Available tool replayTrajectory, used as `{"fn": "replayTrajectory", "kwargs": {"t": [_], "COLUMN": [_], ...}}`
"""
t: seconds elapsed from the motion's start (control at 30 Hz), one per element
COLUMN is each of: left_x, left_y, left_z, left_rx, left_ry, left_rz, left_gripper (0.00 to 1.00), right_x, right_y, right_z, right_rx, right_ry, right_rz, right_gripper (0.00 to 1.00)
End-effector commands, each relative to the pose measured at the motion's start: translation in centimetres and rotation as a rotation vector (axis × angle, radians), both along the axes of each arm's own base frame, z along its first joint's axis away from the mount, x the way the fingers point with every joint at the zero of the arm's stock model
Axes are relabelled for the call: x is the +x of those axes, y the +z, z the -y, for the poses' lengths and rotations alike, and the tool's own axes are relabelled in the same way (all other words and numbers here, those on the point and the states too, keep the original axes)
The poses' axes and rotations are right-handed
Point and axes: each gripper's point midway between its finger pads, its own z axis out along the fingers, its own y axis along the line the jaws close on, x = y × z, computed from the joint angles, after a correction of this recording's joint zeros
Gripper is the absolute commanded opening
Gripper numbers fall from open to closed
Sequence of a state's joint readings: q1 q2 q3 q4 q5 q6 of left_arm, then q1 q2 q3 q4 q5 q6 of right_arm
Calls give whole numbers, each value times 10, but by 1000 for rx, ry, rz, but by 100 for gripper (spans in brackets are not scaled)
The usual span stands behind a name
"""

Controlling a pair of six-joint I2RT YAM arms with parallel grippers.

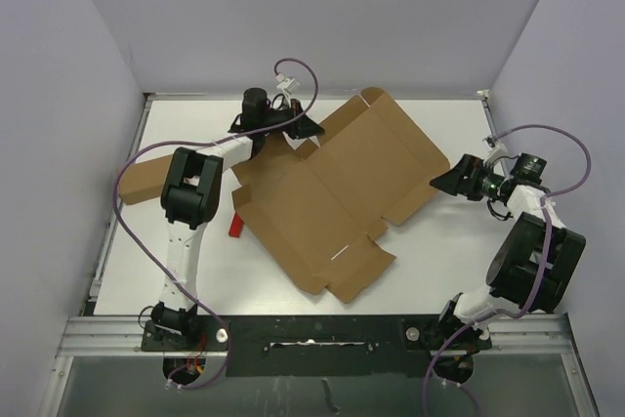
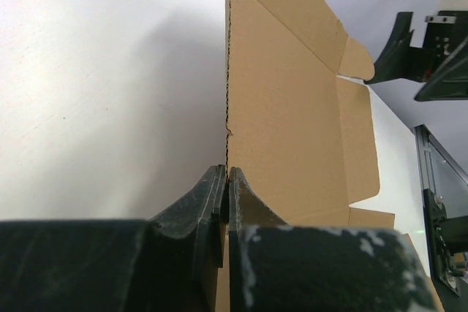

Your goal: Fold the paper box

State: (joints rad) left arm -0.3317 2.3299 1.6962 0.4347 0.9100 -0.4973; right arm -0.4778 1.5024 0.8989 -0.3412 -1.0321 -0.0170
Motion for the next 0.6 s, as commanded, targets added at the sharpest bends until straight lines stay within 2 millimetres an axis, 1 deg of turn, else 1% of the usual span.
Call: {"fn": "replayTrajectory", "kwargs": {"t": [0.0,0.13,0.27,0.37,0.57], "left_x": [-7,-10,-16,-22,-28], "left_y": [99,107,114,119,125], "left_z": [-4,-2,1,1,3], "left_rx": [-85,-94,-102,-106,-120], "left_ry": [-13,-25,-47,-66,-89], "left_rz": [230,248,267,285,310], "left_gripper": [0,0,0,0,0], "right_x": [24,42,54,59,64], "right_y": [11,16,25,24,17], "right_z": [29,34,27,21,14], "right_rx": [-52,-44,-8,0,40], "right_ry": [-61,-37,13,44,97], "right_rz": [65,99,130,130,103], "right_gripper": [99,95,91,88,80]}}
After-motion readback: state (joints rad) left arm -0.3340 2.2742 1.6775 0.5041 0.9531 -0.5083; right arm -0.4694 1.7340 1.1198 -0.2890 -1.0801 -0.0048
